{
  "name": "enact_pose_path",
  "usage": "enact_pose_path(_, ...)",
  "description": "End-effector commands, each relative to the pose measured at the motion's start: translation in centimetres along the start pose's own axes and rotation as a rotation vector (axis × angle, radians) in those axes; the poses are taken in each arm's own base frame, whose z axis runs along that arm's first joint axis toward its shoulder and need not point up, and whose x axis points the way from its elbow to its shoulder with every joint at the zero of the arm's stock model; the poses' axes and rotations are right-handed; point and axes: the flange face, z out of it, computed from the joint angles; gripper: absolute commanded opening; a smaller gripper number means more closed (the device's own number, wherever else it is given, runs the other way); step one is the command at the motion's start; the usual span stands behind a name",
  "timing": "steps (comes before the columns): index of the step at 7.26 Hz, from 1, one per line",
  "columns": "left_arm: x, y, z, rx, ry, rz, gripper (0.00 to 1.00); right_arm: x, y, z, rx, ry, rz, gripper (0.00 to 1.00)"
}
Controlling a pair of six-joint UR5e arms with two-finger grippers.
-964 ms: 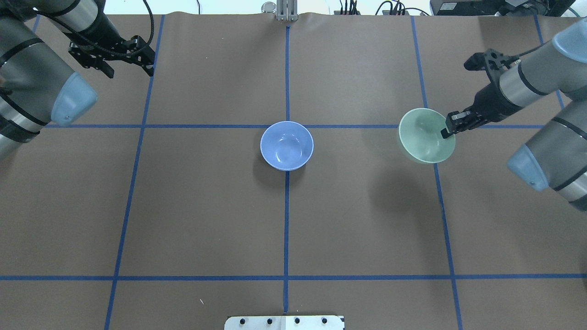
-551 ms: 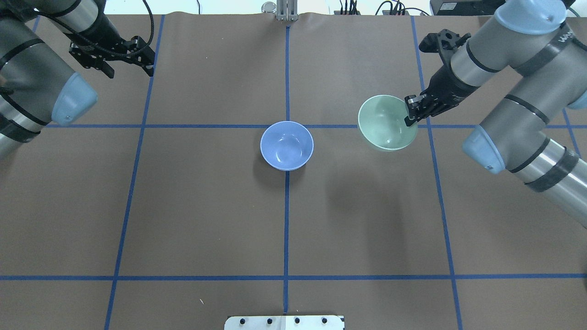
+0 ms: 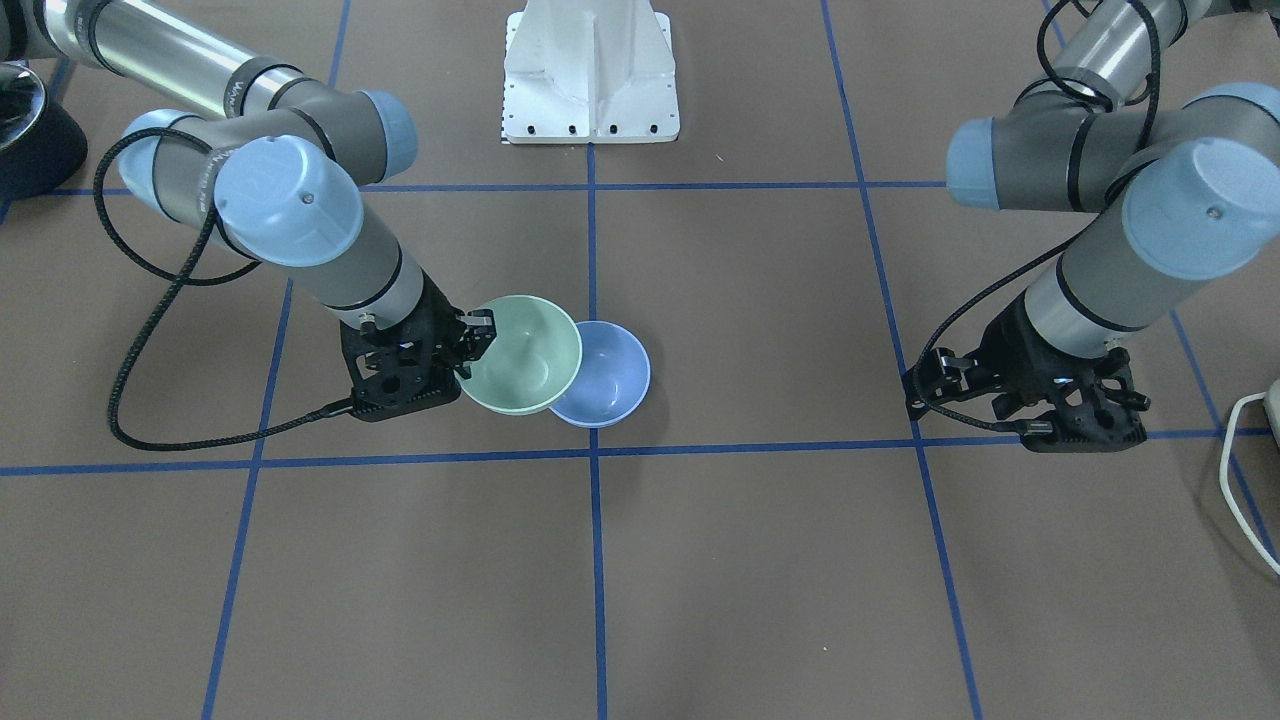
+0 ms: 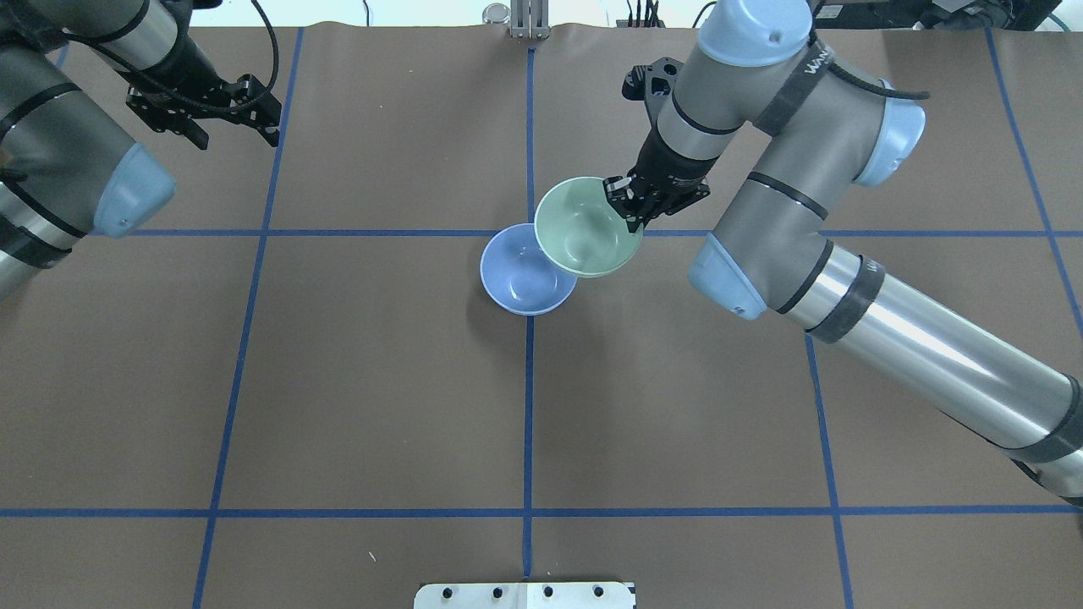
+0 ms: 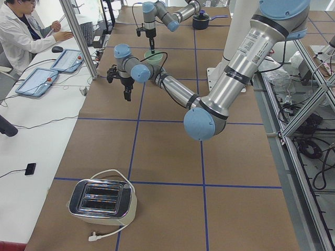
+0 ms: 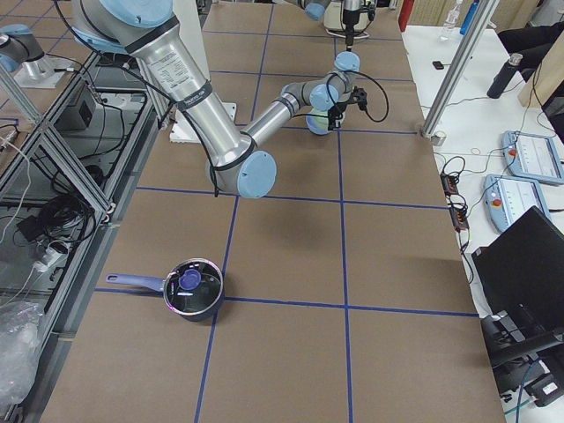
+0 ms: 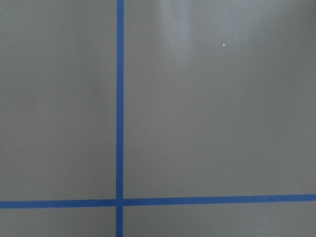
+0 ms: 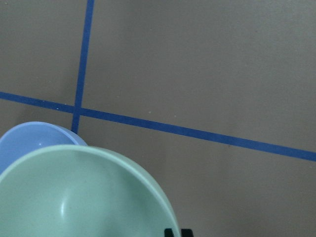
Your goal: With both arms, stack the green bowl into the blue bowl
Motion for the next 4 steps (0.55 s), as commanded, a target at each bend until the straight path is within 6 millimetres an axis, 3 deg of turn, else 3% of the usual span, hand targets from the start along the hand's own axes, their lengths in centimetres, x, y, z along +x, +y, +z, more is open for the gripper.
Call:
enact_pose_path(1,-0.3,-0.1,0.3,-0.001,-0.002,-0.002,0.97,-2.2,-0.8,2.3,0.013,-0.018,-0.026,0.12)
enact_pose_path(4,-0.3,-0.1,0.4,-0.002,-0.003,-0.003,0.97,-3.8,-0.4,3.4,0.018,-0.049,-0.024,0.13)
